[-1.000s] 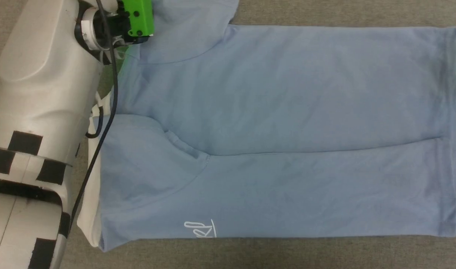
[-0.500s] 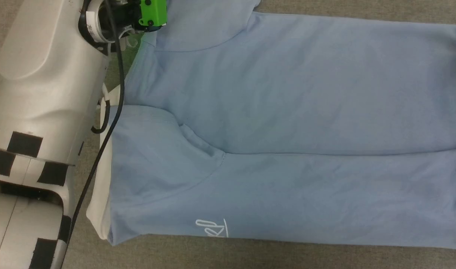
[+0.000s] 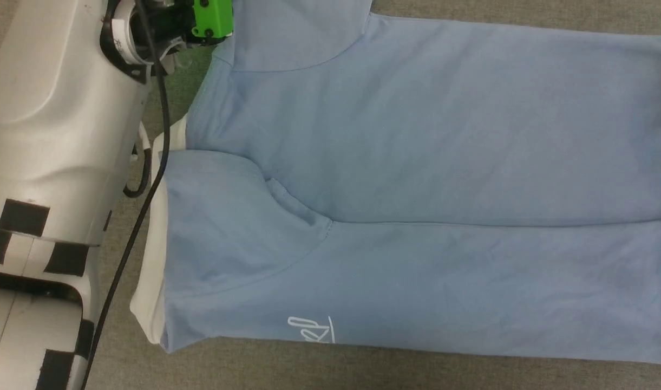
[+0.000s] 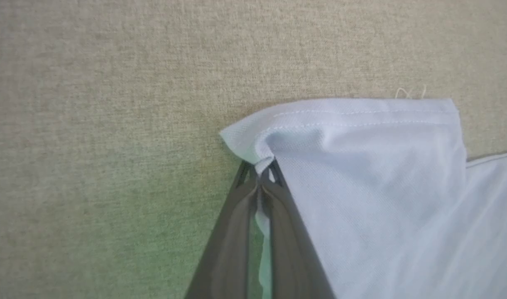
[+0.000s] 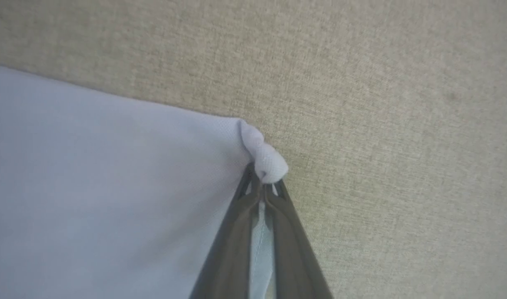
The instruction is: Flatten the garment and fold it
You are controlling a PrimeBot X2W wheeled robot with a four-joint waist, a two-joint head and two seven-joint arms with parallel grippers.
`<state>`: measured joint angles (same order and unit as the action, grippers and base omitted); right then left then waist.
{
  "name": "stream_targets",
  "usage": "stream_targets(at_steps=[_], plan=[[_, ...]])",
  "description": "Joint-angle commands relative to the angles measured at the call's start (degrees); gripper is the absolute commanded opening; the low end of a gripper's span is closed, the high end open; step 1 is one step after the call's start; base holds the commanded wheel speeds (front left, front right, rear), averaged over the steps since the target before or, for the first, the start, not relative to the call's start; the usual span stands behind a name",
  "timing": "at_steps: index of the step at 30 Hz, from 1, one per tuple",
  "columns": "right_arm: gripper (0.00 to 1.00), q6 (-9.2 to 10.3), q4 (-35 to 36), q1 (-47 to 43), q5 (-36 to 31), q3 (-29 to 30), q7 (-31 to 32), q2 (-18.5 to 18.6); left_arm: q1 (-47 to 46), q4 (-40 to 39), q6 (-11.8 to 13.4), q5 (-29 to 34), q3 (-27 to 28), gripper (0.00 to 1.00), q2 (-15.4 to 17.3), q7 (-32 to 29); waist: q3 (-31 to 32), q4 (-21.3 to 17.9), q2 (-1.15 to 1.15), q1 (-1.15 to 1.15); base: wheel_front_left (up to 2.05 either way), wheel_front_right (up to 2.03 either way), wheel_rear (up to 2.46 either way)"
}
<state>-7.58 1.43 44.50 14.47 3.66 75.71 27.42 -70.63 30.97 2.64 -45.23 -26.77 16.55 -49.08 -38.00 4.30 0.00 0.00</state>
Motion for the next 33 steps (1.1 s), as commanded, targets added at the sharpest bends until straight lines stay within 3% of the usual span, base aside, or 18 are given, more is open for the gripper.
stream_targets(at_steps=[1, 9, 17, 23, 33], plan=[[0.00, 0.09, -0.63, -1.01, -0.37, 0.23, -1.05, -0.37, 1.12, -0.28, 0.11, -0.56, 0.20, 0.00, 0.52, 0.40, 1.02, -0.16, 0.00, 0.00, 0.00, 0.00, 0.00], [0.00, 0.09, -2.13, -1.75, 0.80, -0.13, -7.70, -1.46, 3.41, -3.05, -1.55, -2.59, 1.72, 0.00, 1.42, 2.33, 8.05, -0.60, 0.00, 0.00, 0.00, 0.00, 0.00], [0.00, 0.09, -4.76, -8.24, 2.59, 2.06, -12.60, -2.09, 10.65, -9.57, -2.89, -4.47, 2.53, 0.00, 3.83, 3.50, 16.26, -0.21, 0.00, 0.00, 0.00, 0.00, 0.00], [0.00, 0.09, -6.14, -14.89, 4.19, 3.65, -15.49, -3.61, 19.45, -15.70, -1.86, -6.04, 3.46, 0.00, 6.41, 3.88, 20.69, 0.09, 0.00, 0.00, 0.00, 0.00, 0.00], [0.00, 0.09, -7.56, -25.63, 6.48, 5.70, -18.46, -5.48, 37.09, -25.47, 1.94, -9.94, 6.66, 0.00, 8.75, 6.74, 27.00, 0.47, 0.00, 0.00, 0.00, 0.00, 0.00]])
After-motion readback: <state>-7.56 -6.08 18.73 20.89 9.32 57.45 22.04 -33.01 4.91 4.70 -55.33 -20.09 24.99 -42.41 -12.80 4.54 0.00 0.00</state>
